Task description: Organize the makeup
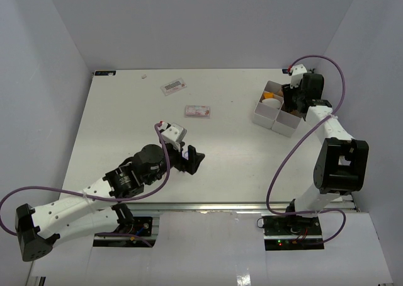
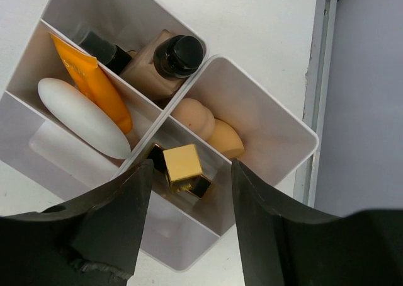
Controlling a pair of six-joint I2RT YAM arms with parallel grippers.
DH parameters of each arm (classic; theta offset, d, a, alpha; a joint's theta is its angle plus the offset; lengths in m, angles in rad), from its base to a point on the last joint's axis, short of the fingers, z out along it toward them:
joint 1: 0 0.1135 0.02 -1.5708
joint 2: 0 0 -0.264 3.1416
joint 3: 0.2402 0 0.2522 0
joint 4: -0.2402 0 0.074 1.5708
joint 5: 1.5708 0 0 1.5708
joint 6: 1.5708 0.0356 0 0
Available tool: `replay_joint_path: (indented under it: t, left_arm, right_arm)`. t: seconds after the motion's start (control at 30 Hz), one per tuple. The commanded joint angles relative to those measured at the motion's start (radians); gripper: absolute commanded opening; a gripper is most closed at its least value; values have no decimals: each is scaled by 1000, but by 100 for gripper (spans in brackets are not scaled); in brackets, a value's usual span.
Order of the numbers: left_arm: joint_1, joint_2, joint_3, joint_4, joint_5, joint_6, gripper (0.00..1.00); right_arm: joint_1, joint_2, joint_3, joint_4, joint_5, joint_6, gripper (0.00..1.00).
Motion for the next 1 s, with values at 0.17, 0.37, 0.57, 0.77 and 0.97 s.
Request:
replay_joint_path:
  t: [0.17, 0.37, 0.57, 0.77, 0.97]
  left_arm:
    - [6, 56, 14, -102, -62, -146, 98]
    - [51, 80, -5, -223, -62, -309, 95]
    - [175, 182, -15, -263, 47, -346, 91]
    - [229, 441, 127, -289, 91, -222, 90]
    - [321, 648, 235, -307, 205, -129, 69]
  right_arm:
    - [-19, -152, 1, 27, -94, 55, 70]
    - [-22, -418, -131, -169, -690, -139, 84]
    - [-22, -491, -281, -474, -1232, -411, 87]
    - [-24, -550, -340, -521, -1292, -532, 85]
    - [-35, -603, -388, -489, -1306, -519, 85]
